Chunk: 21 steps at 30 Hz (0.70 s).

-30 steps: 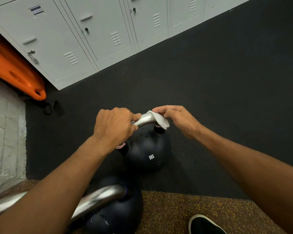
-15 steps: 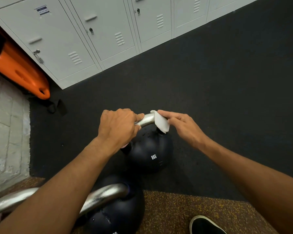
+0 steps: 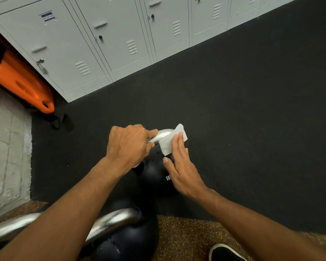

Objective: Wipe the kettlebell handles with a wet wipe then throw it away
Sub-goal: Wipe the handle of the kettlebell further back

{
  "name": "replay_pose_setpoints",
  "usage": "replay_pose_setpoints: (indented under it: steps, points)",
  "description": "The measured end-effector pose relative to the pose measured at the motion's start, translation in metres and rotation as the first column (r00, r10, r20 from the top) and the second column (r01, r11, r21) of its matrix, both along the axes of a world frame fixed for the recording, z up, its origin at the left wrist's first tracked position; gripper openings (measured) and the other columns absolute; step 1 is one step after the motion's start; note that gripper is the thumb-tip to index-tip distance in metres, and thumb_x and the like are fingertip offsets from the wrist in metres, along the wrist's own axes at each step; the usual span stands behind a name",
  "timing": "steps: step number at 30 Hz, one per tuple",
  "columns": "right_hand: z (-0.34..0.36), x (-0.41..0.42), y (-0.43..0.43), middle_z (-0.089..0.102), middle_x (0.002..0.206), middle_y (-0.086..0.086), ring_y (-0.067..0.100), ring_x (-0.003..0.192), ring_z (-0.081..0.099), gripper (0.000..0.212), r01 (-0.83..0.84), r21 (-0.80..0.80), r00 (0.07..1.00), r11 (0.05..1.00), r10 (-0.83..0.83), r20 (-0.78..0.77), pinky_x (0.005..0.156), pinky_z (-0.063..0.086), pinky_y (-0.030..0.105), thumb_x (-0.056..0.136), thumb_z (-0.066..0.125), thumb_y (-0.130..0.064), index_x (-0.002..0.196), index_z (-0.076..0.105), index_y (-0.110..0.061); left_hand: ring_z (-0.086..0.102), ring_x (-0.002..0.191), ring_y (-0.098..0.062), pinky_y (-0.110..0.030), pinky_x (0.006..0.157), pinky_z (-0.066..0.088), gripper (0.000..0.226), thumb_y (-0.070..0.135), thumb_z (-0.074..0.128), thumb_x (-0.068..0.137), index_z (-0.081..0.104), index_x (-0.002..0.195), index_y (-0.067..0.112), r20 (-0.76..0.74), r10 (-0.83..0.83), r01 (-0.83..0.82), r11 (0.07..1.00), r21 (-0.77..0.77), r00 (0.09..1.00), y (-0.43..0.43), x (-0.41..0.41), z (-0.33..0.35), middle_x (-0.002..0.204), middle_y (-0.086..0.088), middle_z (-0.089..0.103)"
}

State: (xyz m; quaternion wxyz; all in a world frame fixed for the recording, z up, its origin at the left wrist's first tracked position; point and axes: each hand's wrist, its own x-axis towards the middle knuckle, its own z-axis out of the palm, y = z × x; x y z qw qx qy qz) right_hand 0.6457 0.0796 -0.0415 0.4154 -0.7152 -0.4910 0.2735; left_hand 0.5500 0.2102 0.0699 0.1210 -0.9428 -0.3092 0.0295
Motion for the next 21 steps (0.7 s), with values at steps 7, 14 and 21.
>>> replay_pose_setpoints:
  steps: [7,14,21]
  points:
    - [0.028,0.064,0.014,0.055,0.137,-0.013,0.008,0.124,0.05,0.044,0.043,-0.075,0.996,0.996,-0.048,-0.074,0.108,0.036,0.032,0.098,0.042,-0.025,0.142,0.047,-0.033,0.063,0.083,-0.017,-0.033,0.065,0.036,0.038,0.049,0.047,0.099,0.049,0.137,0.052,-0.01,0.017,-0.017,1.0,-0.025,1.0,-0.001,0.001,0.002,0.097,0.006,0.062]
    - [0.046,0.084,0.026,0.069,0.107,-0.002,0.018,0.098,0.059,0.035,-0.088,-0.138,0.996,0.987,0.086,-0.021,0.086,0.041,0.033,0.095,0.035,-0.027,0.113,0.064,-0.032,0.061,0.078,-0.016,-0.033,0.063,0.034,0.035,0.049,0.045,0.099,0.051,0.133,0.055,-0.017,0.003,-0.003,1.0,-0.008,1.0,0.001,0.0,0.001,0.09,0.006,0.06]
    - [0.017,0.041,-0.008,0.003,0.165,-0.013,0.005,0.15,0.004,0.064,-0.05,-0.08,0.998,0.996,0.047,-0.035,0.124,0.004,0.033,0.1,0.028,-0.04,0.159,0.005,-0.027,0.064,0.081,-0.018,-0.033,0.064,0.037,0.032,0.048,0.049,0.098,0.057,0.129,0.05,0.0,0.015,-0.015,1.0,-0.008,1.0,-0.001,0.0,0.001,0.091,0.005,0.063]
